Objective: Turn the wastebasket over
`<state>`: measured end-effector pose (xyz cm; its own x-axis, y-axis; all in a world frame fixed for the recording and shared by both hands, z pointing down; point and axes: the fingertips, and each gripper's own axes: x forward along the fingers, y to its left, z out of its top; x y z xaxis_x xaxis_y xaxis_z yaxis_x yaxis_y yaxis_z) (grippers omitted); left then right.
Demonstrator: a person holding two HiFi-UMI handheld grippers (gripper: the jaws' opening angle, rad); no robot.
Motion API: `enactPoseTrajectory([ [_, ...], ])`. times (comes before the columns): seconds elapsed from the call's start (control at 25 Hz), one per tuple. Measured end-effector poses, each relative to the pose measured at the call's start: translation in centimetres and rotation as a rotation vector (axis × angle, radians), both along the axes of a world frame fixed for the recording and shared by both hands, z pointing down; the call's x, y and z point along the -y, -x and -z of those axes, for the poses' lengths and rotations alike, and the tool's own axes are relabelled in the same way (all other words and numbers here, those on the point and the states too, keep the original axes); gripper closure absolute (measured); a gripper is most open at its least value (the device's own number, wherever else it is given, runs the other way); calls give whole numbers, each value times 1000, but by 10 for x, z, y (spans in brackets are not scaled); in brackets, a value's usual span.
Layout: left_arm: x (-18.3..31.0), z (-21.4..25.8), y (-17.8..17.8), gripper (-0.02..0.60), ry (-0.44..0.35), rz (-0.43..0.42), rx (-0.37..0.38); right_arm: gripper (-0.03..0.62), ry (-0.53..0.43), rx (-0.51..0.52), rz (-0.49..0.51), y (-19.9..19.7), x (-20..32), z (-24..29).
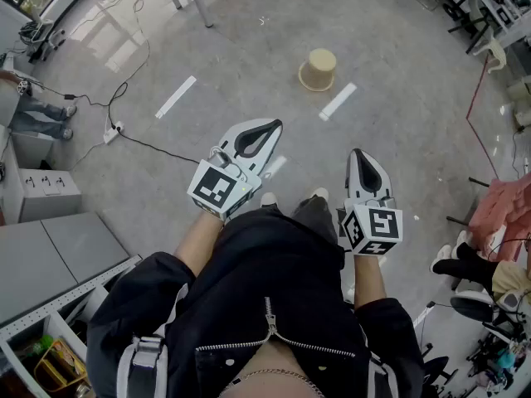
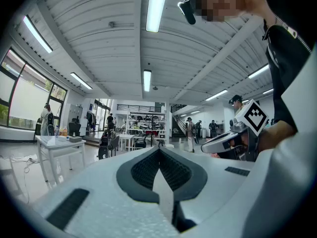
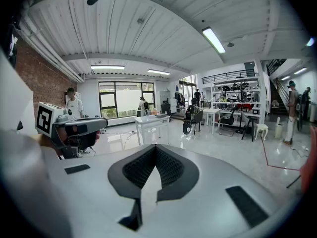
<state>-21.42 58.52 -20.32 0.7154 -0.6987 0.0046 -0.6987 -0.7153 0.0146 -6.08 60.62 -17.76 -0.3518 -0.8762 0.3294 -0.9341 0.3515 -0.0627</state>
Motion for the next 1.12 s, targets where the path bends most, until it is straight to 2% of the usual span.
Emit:
enactPoseTrajectory([
  [0.16,3,1,1,577,31,7,-15,583,-14,24,3,2,4,4],
  [0.28,4,-2,2,577,5,-4,-1,583,-18,59,12,4,6,5],
  [0.56,10,-14,16,577,17,-5,-6,583,5,57,28,19,12,-6],
  [0.72,19,-16,22,577,49,14,-7,583,30,61,42,25,16,-6],
  [0.92,24,-26,19,577,52,-8,-15,583,49,58,41,22,15,-15],
  [1.12,47,-25,14,577,80,-13,-18,583,63,65,31,17,35,-11],
])
